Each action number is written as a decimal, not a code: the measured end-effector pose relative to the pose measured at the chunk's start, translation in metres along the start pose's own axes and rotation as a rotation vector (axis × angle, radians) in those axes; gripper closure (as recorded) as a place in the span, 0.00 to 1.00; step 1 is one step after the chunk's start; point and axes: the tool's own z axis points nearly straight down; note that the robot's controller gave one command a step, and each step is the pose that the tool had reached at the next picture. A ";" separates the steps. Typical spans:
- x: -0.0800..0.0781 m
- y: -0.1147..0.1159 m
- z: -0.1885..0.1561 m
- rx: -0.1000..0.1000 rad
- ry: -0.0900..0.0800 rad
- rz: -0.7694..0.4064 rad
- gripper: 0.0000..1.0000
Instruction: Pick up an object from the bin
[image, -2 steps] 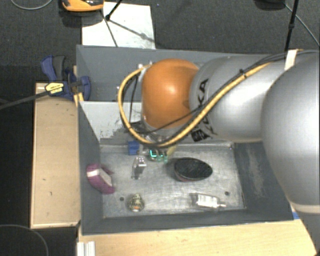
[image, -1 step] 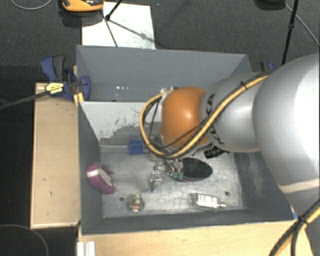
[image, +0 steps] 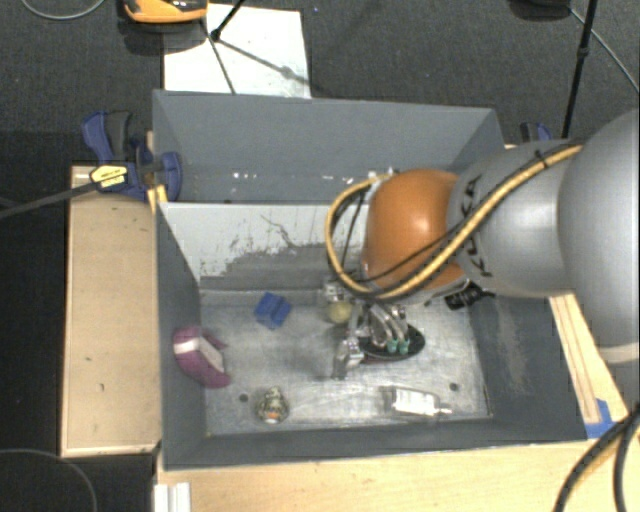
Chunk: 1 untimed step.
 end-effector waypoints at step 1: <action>0.012 -0.047 0.025 -0.001 0.002 -0.033 0.00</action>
Offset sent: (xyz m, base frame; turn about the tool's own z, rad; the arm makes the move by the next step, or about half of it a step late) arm -0.0100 -0.0442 -0.0243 -0.0380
